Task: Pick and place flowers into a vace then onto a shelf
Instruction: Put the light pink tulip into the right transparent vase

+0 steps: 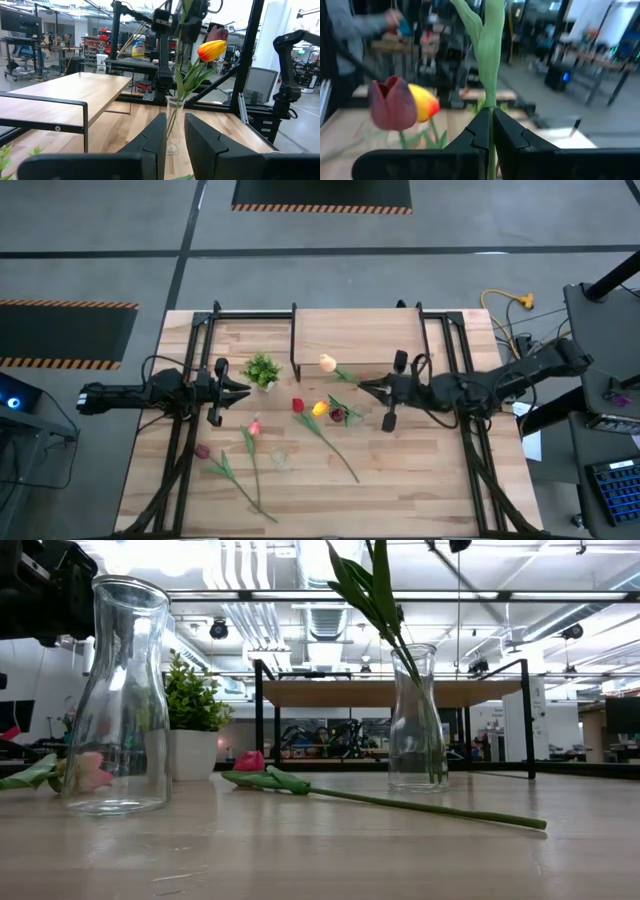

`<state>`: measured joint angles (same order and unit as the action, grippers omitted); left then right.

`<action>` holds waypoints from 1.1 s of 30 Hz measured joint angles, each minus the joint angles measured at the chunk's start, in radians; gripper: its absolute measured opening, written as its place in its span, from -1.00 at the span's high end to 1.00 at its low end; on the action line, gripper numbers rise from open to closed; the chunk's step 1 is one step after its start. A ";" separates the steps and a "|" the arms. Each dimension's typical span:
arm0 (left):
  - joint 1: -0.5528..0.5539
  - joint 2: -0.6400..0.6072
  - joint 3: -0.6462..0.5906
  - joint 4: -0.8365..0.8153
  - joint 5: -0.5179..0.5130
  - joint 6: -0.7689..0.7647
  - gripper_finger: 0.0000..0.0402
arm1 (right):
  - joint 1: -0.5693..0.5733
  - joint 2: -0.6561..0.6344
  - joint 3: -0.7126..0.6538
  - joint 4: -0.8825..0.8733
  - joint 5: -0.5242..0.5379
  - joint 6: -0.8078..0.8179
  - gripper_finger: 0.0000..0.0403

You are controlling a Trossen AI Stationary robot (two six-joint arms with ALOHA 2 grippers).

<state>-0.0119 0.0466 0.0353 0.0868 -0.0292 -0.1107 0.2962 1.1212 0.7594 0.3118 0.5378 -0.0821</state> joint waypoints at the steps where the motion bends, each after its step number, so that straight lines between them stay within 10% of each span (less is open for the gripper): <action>1: 0.000 0.000 0.000 0.000 0.000 0.000 0.75 | 0.000 0.004 -0.039 0.091 0.001 -0.019 0.96; 11: 0.000 0.000 0.000 0.000 0.000 0.000 0.75 | -0.003 0.041 -0.252 0.725 -0.005 -0.080 0.96; 33: 0.000 0.000 0.000 0.000 0.000 0.000 0.75 | -0.003 0.375 -0.141 0.908 0.017 -0.163 0.96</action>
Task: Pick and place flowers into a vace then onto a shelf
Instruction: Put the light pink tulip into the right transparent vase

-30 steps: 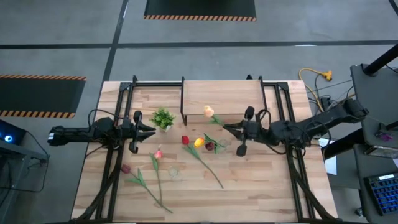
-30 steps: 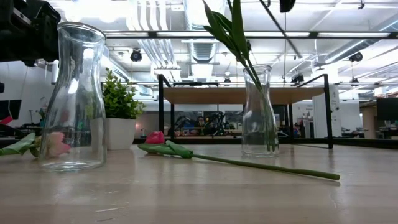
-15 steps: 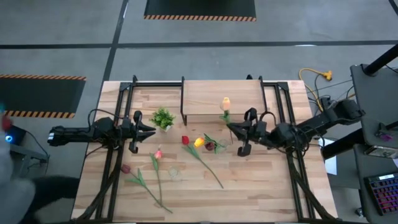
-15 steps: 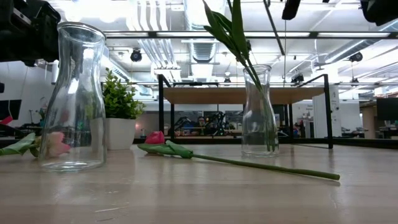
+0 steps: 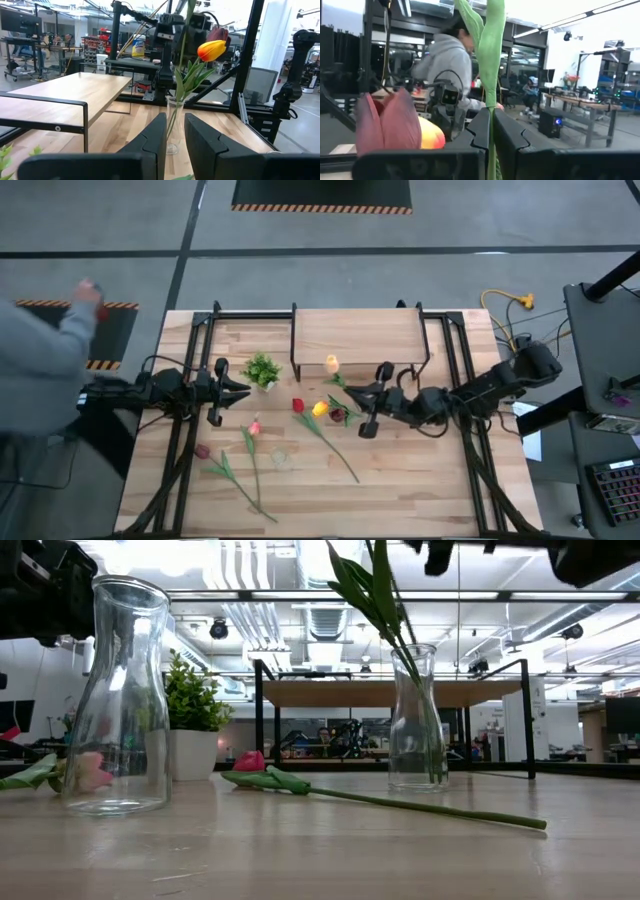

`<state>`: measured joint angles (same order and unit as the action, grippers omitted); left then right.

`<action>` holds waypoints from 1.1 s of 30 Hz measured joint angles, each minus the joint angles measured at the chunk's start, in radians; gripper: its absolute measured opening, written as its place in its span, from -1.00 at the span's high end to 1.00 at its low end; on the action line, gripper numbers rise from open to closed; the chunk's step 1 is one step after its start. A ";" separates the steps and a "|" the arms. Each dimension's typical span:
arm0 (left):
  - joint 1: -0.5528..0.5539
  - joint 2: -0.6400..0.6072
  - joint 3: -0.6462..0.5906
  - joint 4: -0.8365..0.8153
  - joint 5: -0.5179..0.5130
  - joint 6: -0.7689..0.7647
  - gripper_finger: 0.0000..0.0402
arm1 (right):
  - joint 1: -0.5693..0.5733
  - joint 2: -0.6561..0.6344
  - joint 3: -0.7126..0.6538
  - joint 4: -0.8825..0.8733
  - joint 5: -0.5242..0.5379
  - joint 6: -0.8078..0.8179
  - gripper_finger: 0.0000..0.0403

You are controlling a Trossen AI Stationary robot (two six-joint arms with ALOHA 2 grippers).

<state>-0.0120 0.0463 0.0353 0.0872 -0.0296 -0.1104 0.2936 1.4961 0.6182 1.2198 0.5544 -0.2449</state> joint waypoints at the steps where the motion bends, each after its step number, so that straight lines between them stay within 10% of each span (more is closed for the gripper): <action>1: 0.000 0.000 0.000 0.000 0.000 0.000 0.75 | 0.000 0.017 -0.006 0.029 0.003 -0.006 0.96; 33: 0.000 0.000 0.000 0.000 0.000 0.000 0.75 | 0.000 0.201 -0.190 0.250 -0.002 0.027 0.96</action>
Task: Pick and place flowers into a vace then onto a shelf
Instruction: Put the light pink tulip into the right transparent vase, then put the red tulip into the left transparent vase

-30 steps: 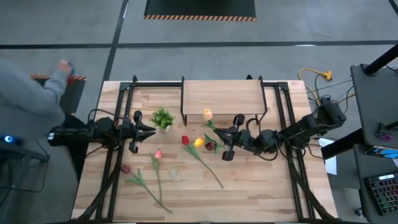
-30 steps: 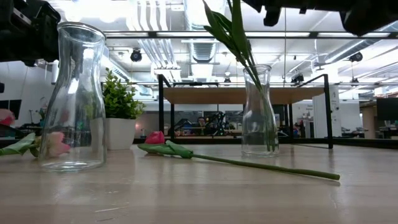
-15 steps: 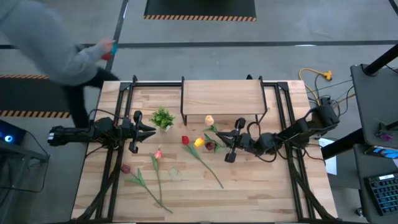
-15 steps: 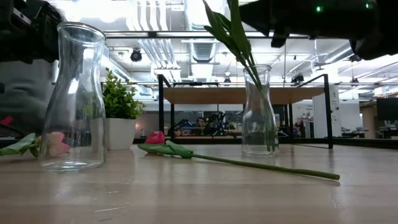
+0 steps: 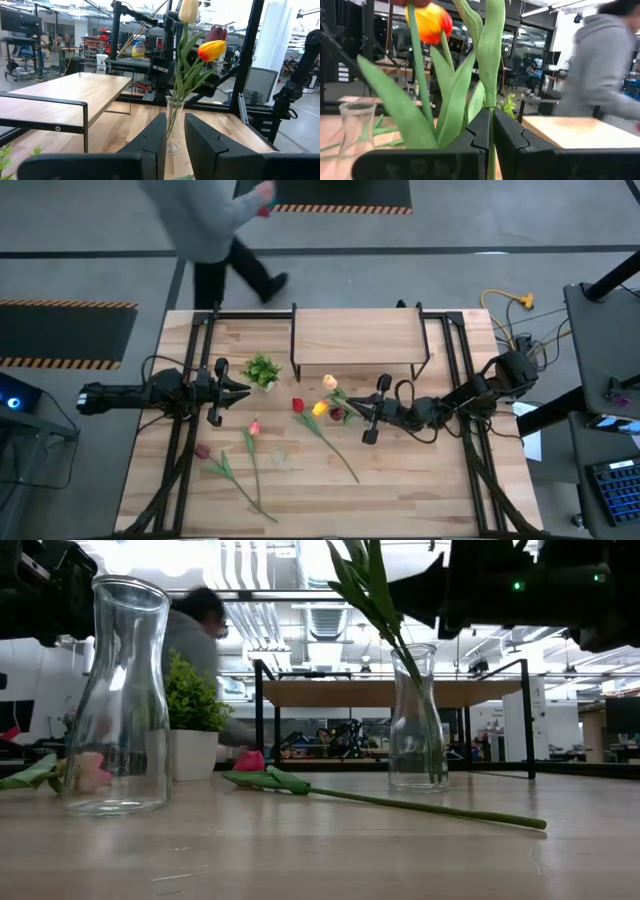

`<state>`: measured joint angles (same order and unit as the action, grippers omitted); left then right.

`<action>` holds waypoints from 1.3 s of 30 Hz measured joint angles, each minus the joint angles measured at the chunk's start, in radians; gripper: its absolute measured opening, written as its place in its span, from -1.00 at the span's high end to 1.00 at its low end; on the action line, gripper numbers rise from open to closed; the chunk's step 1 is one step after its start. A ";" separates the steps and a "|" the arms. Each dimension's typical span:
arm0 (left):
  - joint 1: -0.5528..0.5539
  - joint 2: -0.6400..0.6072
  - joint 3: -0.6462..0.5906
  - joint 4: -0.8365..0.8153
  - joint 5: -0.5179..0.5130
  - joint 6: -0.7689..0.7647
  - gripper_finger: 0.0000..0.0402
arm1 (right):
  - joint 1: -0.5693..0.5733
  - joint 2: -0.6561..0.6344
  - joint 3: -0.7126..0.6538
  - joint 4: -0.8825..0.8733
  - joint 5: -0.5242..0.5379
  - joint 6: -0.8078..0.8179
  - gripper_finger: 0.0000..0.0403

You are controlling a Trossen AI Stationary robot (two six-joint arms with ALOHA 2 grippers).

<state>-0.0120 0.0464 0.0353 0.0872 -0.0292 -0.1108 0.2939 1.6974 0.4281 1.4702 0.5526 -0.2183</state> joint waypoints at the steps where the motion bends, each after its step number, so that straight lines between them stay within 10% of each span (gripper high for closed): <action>1: 0.000 0.000 0.000 0.000 0.000 0.000 0.75 | 0.000 0.000 -0.006 0.000 0.000 0.006 0.96; 12: 0.000 0.000 0.000 0.000 0.000 0.000 0.75 | 0.000 -0.001 -0.047 0.000 0.061 0.105 0.87; 30: 0.000 0.000 0.000 0.000 0.000 0.000 0.75 | 0.085 -0.227 -0.094 -0.019 0.105 0.010 -0.14; 39: 0.000 0.000 0.000 0.000 0.000 0.000 0.75 | 0.291 -0.422 0.056 -0.440 0.323 -0.018 -0.17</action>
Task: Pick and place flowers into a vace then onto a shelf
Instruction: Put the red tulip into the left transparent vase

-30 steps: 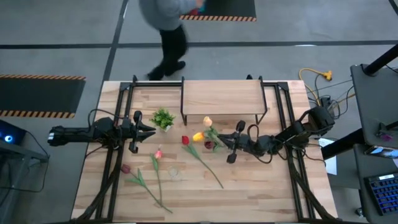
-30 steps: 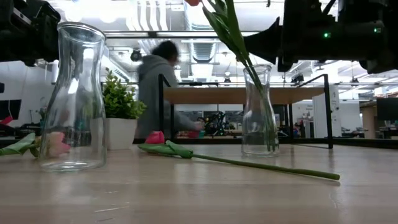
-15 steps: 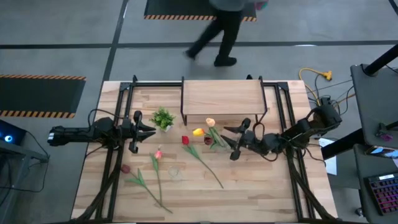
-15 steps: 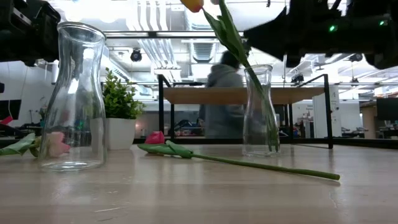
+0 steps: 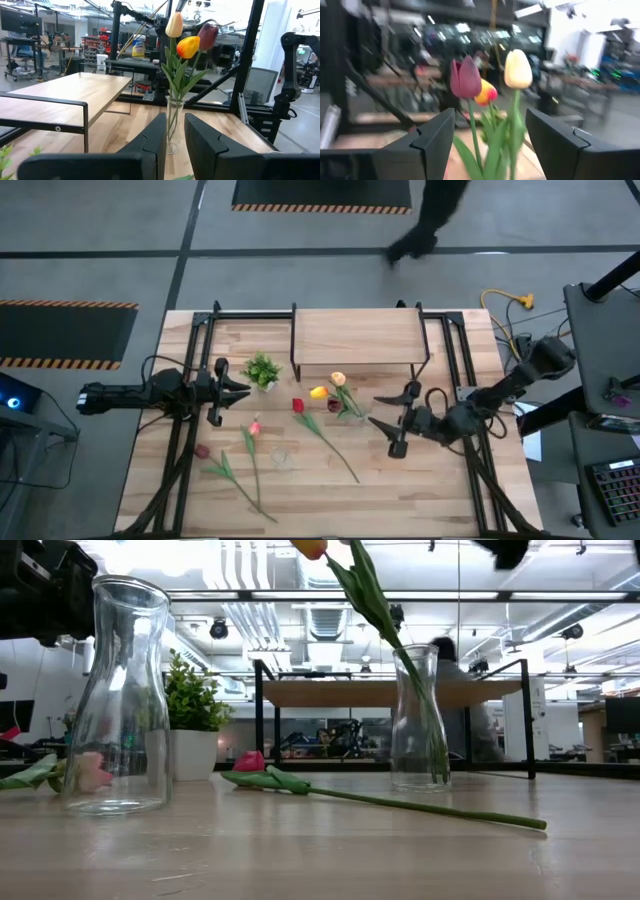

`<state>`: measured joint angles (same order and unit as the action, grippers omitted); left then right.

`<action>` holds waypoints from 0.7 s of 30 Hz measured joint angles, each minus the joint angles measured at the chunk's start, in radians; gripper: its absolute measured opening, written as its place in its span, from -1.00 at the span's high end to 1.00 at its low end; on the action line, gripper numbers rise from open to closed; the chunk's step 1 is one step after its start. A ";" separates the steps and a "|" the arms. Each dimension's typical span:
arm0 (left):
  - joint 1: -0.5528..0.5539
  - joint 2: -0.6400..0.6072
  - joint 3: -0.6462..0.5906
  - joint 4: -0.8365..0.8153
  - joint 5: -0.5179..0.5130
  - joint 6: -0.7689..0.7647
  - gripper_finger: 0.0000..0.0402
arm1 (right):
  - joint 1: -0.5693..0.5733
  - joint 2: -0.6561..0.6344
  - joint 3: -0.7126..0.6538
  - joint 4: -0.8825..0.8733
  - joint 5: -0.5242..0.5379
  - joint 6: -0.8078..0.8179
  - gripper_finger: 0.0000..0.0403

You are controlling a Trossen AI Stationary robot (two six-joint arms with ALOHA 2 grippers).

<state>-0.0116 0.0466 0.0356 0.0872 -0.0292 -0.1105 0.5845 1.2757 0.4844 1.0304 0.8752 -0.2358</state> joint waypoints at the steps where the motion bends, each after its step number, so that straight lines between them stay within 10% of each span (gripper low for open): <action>1: 0.000 0.000 0.000 0.000 0.000 0.000 0.75 | 0.022 -0.014 0.033 -0.092 0.052 0.019 -0.17; 11: 0.000 0.000 0.000 0.000 0.000 0.000 0.75 | 0.131 0.012 0.355 -0.822 0.155 0.464 -0.12; 21: 0.000 0.000 0.000 0.000 0.000 0.000 0.75 | 0.186 0.178 0.592 -1.048 0.156 0.596 -0.12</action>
<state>-0.0120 0.0464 0.0357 0.0868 -0.0292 -0.1107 0.7708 1.4537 1.0764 -0.0175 1.0314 0.3604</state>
